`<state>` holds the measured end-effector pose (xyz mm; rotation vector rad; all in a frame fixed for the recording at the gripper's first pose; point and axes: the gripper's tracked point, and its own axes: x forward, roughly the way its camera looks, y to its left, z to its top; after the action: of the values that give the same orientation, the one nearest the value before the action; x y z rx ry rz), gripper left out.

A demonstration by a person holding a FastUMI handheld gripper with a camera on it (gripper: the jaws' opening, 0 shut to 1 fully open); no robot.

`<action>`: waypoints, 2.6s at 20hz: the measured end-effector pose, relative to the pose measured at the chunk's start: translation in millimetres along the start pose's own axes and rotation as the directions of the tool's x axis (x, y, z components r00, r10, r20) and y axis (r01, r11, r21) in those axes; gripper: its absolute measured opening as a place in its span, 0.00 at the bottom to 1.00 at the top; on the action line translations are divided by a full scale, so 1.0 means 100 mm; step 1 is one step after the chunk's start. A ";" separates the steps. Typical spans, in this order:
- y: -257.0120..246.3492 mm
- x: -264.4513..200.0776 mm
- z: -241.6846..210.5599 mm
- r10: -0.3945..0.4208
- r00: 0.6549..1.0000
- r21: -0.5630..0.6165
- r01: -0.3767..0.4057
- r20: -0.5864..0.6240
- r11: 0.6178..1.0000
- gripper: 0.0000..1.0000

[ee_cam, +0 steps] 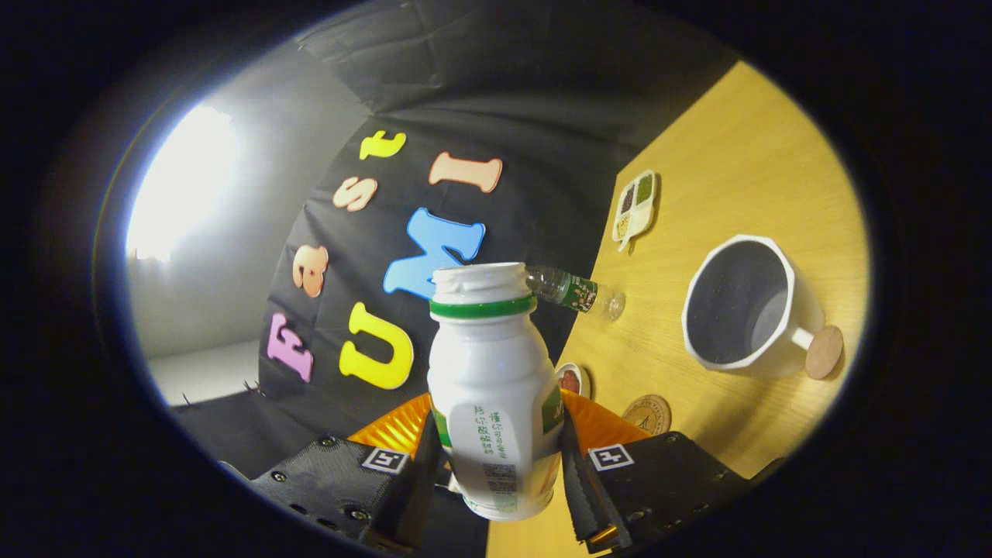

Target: Take the bottle from table, then pour the juice into the cup, finally place the bottle on the coaster

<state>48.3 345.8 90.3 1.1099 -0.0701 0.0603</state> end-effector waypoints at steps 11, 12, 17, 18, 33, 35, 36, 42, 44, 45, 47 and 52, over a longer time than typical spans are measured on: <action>0.07 0.10 -0.22 -0.105 0.994 -0.752 0.091 0.029 0.652 0.69; 0.08 0.13 -0.24 -0.107 0.994 -0.780 0.095 0.036 0.618 0.69; 0.08 0.37 -0.28 -0.105 0.992 -0.869 0.109 0.067 0.483 0.70; 0.08 0.42 -0.31 -0.100 0.993 -0.876 0.105 0.065 0.471 0.70; -0.44 0.91 -0.55 -0.163 0.987 -0.898 0.074 0.003 0.435 0.70; -0.49 0.95 -0.56 -0.166 0.986 -0.892 0.071 -0.005 0.447 0.70; -0.52 0.96 -0.57 -0.170 0.985 -0.889 0.071 -0.008 0.452 0.70; -0.63 1.00 -0.59 -0.184 0.983 -0.877 0.070 -0.022 0.476 0.70; -0.66 1.00 -0.59 -0.187 0.982 -0.871 0.073 -0.022 0.486 0.70; -0.67 1.00 -0.60 -0.191 0.981 -0.870 0.073 -0.025 0.488 0.70; -0.68 1.00 -0.59 -0.183 0.983 -0.868 0.075 -0.019 0.490 0.70; -0.67 0.98 -0.60 -0.162 0.987 -0.873 0.073 -0.007 0.482 0.70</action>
<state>153.1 371.6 12.4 0.0519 0.0609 -0.0540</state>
